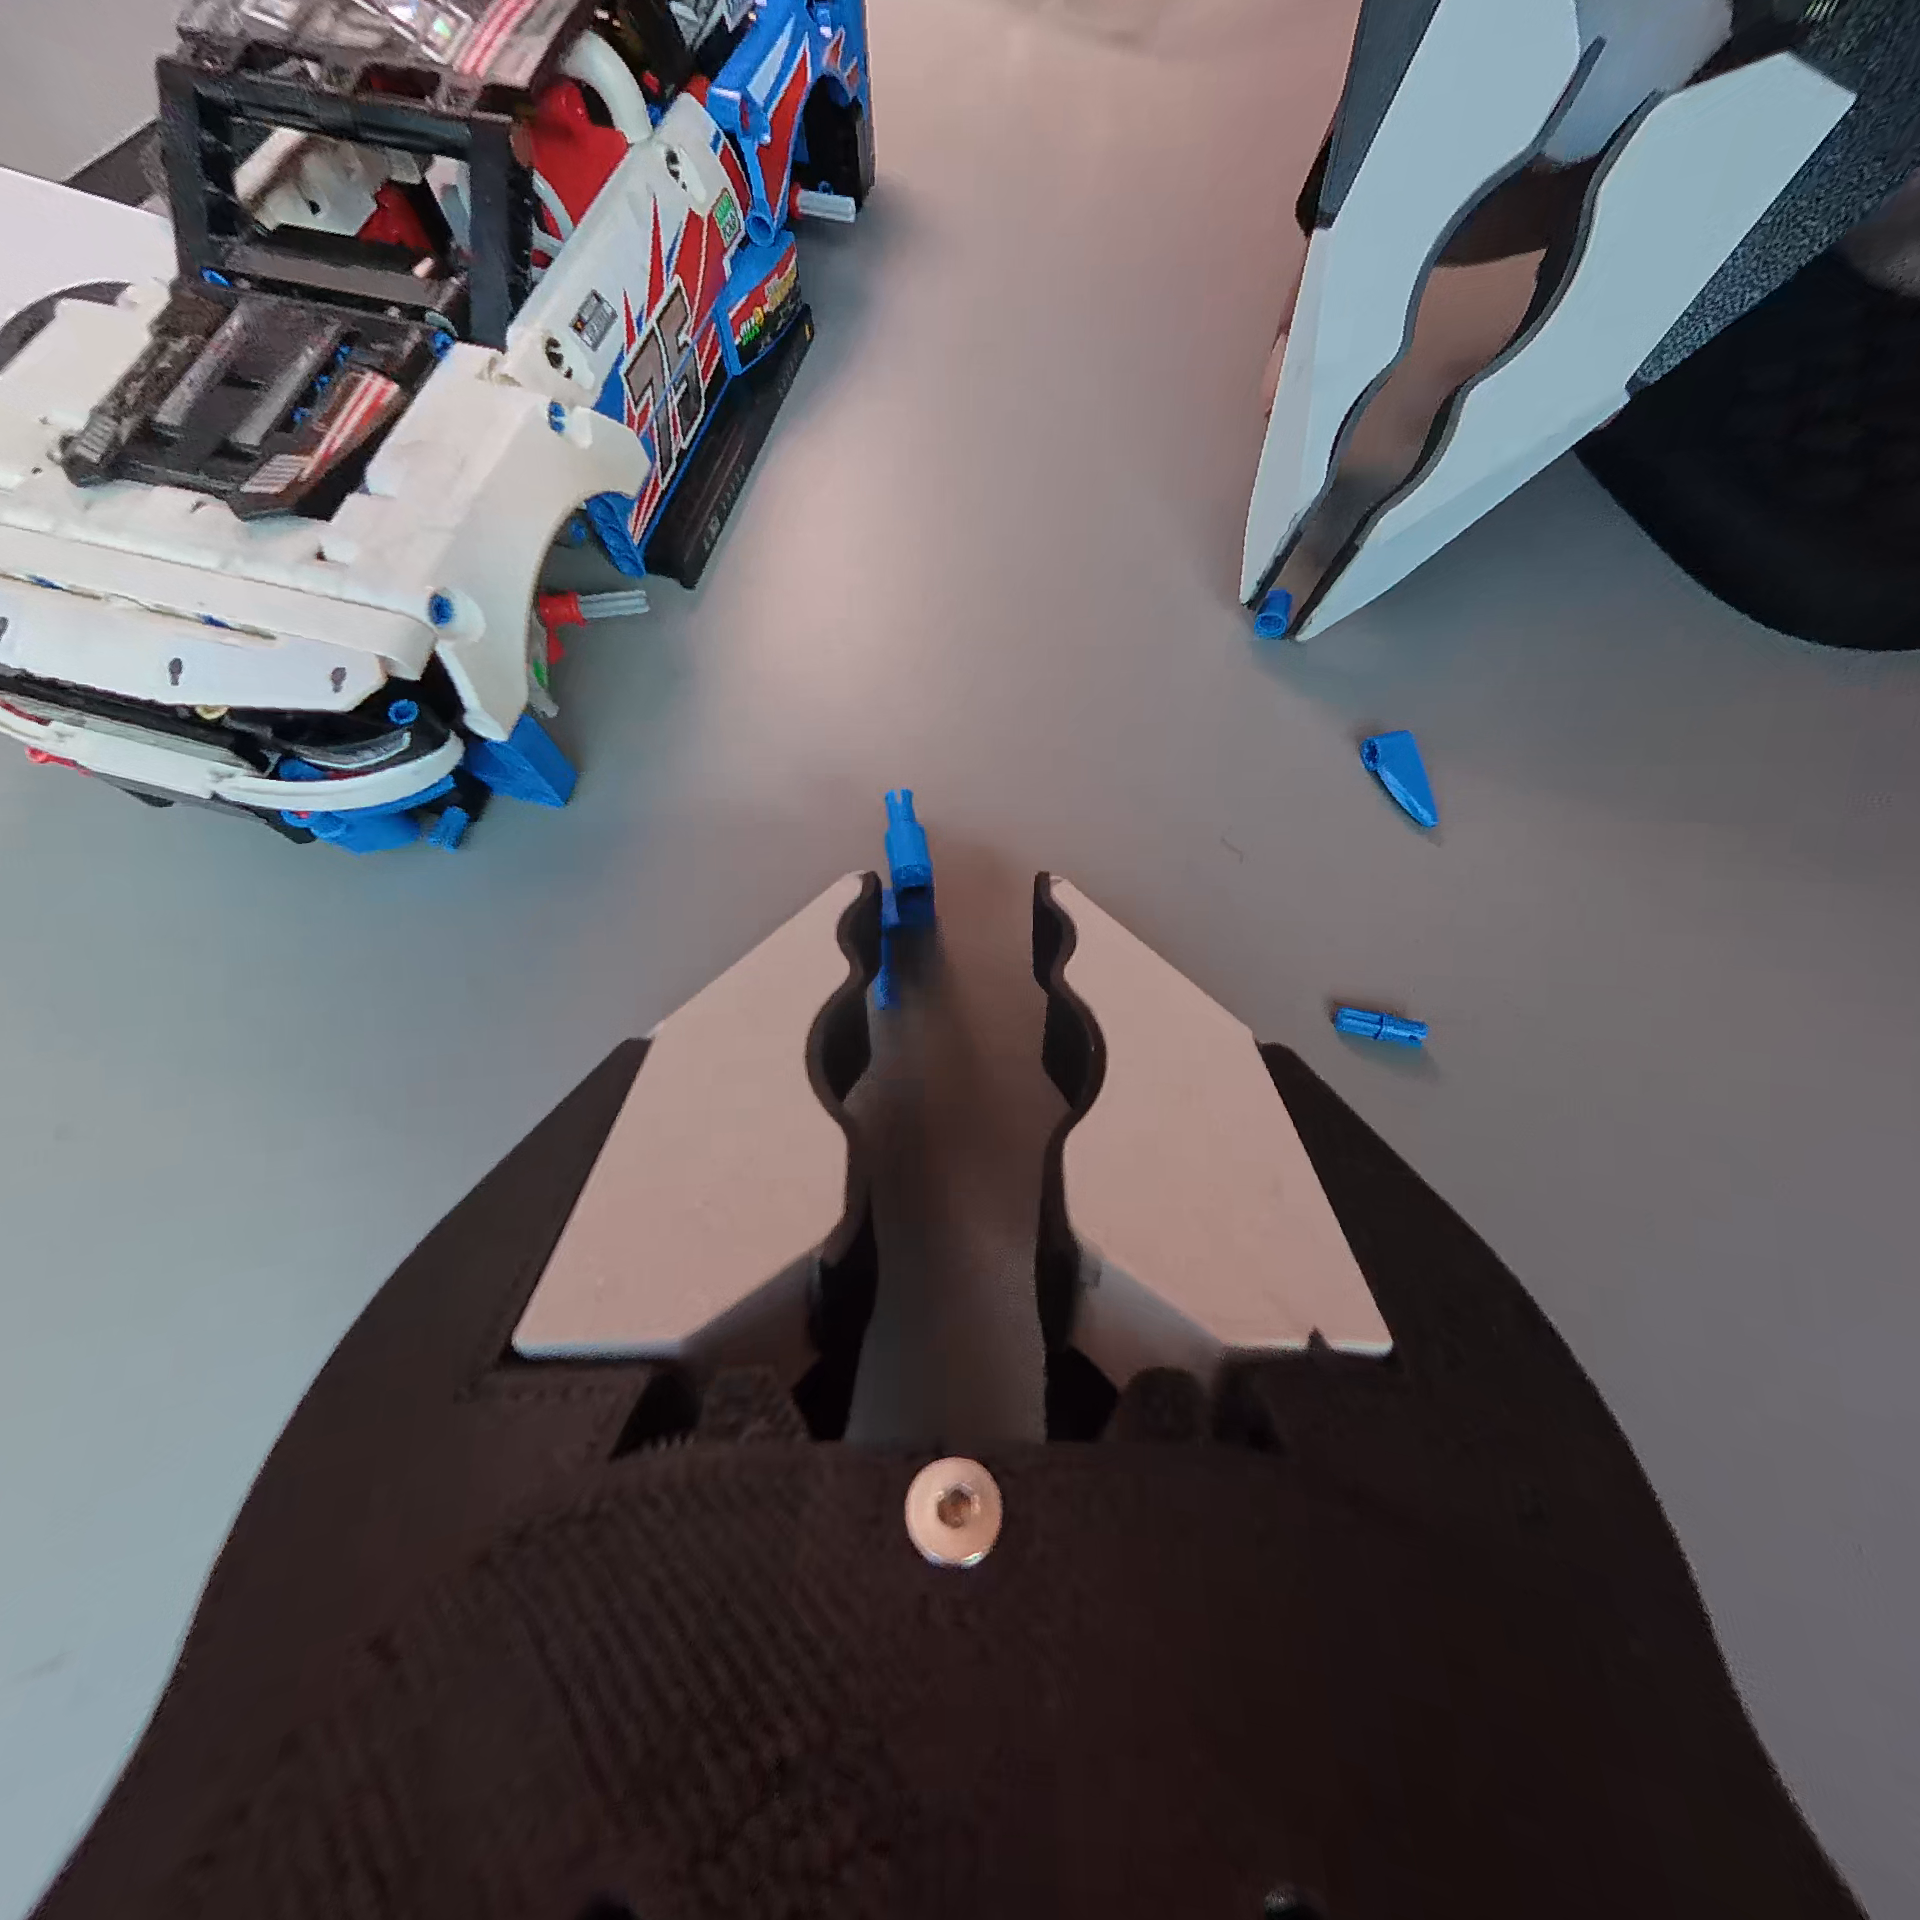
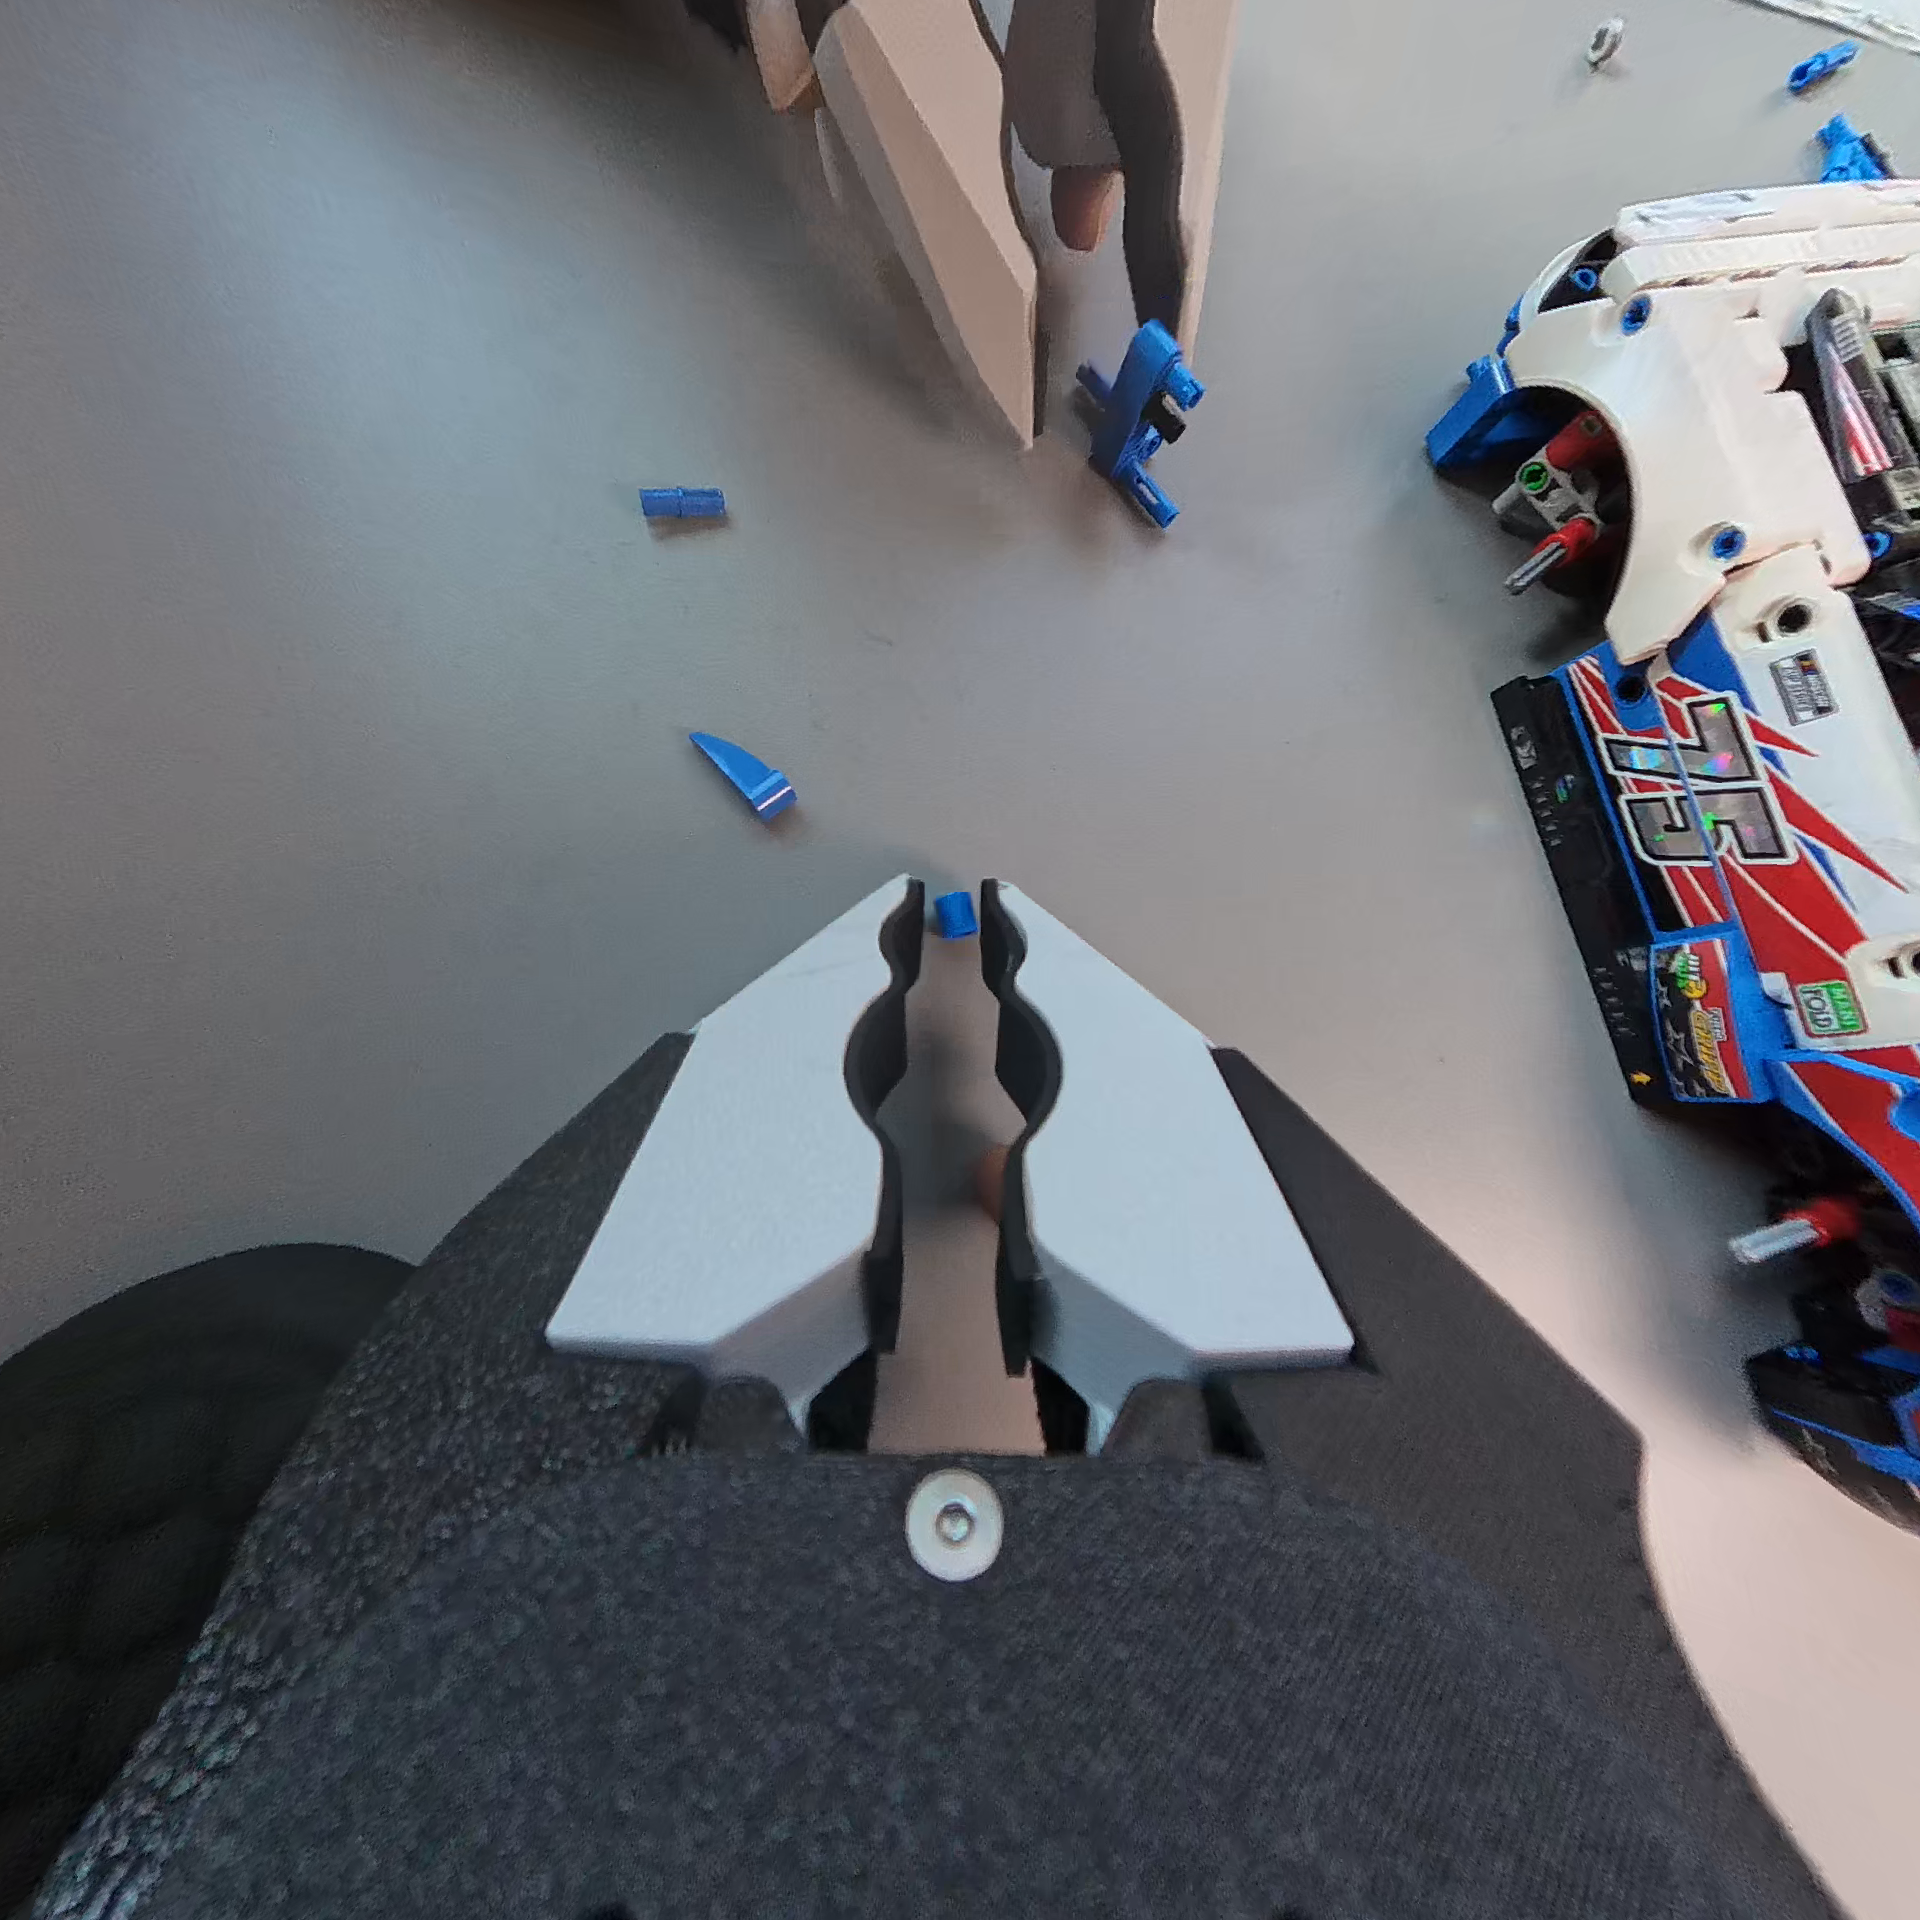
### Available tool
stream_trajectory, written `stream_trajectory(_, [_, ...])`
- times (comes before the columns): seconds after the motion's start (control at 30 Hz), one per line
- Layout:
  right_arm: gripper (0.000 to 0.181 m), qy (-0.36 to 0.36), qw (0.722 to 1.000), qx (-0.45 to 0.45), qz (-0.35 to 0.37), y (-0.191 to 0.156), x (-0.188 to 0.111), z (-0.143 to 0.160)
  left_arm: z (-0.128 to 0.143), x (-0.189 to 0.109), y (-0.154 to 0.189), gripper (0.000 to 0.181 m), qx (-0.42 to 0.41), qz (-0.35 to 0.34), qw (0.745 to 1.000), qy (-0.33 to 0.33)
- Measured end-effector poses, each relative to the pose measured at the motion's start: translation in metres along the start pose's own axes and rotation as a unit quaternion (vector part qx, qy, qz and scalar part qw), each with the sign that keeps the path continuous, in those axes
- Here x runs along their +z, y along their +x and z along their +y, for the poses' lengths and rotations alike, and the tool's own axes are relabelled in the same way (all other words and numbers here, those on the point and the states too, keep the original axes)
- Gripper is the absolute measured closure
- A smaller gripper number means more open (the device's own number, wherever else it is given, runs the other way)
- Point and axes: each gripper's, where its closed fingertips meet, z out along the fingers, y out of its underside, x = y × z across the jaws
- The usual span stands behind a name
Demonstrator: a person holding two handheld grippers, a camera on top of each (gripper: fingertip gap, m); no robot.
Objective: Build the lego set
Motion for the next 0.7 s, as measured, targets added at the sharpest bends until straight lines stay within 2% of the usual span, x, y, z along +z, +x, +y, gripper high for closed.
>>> stream_trajectory(0.17, [0.161, 0.078, 0.996, 0.027, 0.040, 0.020, -0.013, -0.021, -0.014, -0.017, -0.009, 0.147, -0.010, -0.012, 0.999, 0.052])
stream_trajectory(0.4, [0.153, 0.177, 0.975, 0.063, 0.115, 0.052, -0.035, -0.041, -0.020, -0.039, -0.023, 0.150, -0.015, -0.021, 0.996, 0.080])
stream_trajectory(0.57, [0.153, 0.192, 0.970, 0.063, 0.135, 0.058, -0.037, -0.041, -0.022, -0.047, -0.021, 0.166, 0.012, -0.010, 0.996, 0.087])
stream_trajectory(0.7, [0.154, 0.183, 0.973, 0.059, 0.129, 0.056, -0.030, -0.037, -0.022, -0.049, -0.024, 0.167, 0.006, -0.013, 0.996, 0.091])
